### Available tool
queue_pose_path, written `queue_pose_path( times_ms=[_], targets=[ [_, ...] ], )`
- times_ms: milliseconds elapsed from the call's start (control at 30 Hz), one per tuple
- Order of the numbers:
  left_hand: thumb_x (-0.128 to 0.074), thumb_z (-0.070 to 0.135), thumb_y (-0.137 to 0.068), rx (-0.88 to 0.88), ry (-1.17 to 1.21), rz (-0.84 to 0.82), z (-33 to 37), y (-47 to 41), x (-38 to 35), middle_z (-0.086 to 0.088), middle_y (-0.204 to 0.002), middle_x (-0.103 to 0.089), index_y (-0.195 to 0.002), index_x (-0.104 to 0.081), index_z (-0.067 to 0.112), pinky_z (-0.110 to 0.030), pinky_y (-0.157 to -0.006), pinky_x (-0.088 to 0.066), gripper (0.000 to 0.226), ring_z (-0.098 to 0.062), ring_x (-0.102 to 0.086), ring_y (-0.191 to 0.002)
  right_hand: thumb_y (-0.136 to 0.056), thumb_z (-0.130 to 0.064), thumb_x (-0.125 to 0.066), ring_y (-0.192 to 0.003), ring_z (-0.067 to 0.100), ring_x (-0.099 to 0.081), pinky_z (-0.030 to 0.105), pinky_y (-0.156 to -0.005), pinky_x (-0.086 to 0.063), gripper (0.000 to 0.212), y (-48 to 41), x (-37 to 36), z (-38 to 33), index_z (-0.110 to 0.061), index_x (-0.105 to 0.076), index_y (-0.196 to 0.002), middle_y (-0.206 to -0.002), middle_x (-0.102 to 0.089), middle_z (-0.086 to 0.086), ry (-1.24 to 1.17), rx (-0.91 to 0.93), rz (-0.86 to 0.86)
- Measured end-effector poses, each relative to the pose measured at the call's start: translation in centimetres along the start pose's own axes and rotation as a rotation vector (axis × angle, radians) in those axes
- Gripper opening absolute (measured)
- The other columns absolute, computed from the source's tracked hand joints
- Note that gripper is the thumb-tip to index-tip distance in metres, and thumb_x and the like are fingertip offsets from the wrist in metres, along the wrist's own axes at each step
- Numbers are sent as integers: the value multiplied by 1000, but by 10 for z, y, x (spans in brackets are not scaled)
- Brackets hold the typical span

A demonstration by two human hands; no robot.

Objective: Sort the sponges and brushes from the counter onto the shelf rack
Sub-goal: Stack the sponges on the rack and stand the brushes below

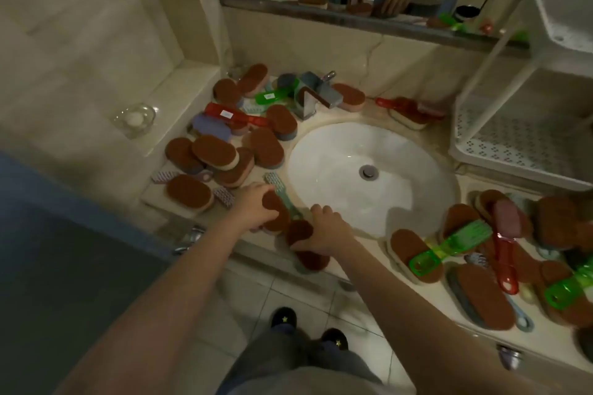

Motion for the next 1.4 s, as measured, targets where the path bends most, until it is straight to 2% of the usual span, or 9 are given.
queue_pose_path(
  times_ms=[167,400,567,700,867,967,1100,1267,1400],
  targets=[
    [-73,35,-75,-71,-269,-131,0,-1,-17,-2,-153,-21,-144,-29,22,-37,-113,-23,83,-23,-19,-140,-70,-57,-71,-110,28,-49,44,-85,-45,81,0,-14,-13,-16,-35,-130,-122,-45,7,124,-12,0],
    [-66,47,-78,-156,-496,-272,-6,-9,-39,0,-158,-3,-149,-13,24,-46,-116,-17,91,-25,0,-145,-71,-52,-69,-105,26,-54,42,-85,-50,72,-8,-2,-3,-17,-37,-125,-121,-50,7,35,-50,-2],
    [-64,21,-81,-206,-638,-312,-5,-13,-46,-4,-158,0,-148,-13,24,-49,-114,-15,84,-28,4,-145,-74,-51,-67,-109,27,-53,41,-86,-51,74,-13,28,11,-18,-35,-132,-126,-48,7,-88,-99,84],
    [-64,34,-81,-270,-619,-280,-2,-20,-46,-5,-157,-9,-144,-23,22,-50,-113,-17,77,-29,-2,-145,-77,-47,-67,-115,28,-50,42,-91,-49,79,-17,44,12,-18,-29,-140,-133,-45,8,-196,-101,138],
    [-72,48,-66,-231,-342,-57,6,-29,-7,-2,-137,-38,-131,-35,20,-43,-104,-31,79,-24,-31,-131,-76,-39,-70,-112,30,-54,44,-91,-49,78,-24,74,13,-17,-27,-138,-130,-49,8,-437,-148,304],
    [-76,44,-65,-88,29,48,8,-38,29,-5,-126,-44,-124,-38,19,-40,-97,-40,75,-25,-44,-119,-79,-33,-69,-103,27,-56,46,-89,-52,67,-31,97,9,-17,-30,-131,-115,-49,4,-637,-136,388],
    [-72,31,-78,27,525,70,27,-49,59,-6,-130,-48,-129,-37,14,-34,-95,-40,64,-24,-47,-121,-83,-28,-68,-105,24,-54,42,-88,-52,59,-34,137,-2,-17,-36,-132,-118,-49,3,-821,-39,503],
    [-63,39,-85,12,727,105,78,-66,88,2,-120,-46,-132,-39,14,-27,-85,-34,59,-13,-43,-110,-83,-26,-69,-104,23,-56,37,-81,-53,51,-22,196,1,-22,-42,-126,-117,-52,3,-998,66,675],
    [-71,47,-75,-56,860,167,134,-77,105,-10,-123,-57,-121,-46,10,-39,-96,-46,64,-25,-57,-110,-83,-27,-70,-103,19,-56,27,-76,-51,52,-1,248,19,-16,-39,-123,-115,-52,3,-1071,108,782]
  ],
)
Point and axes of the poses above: each hand's wrist, its own y-axis away from the middle knuckle, its own x-axis out of the back of the hand, z = x × y, the point moved 10 cm from there along -y, towards the middle knuckle
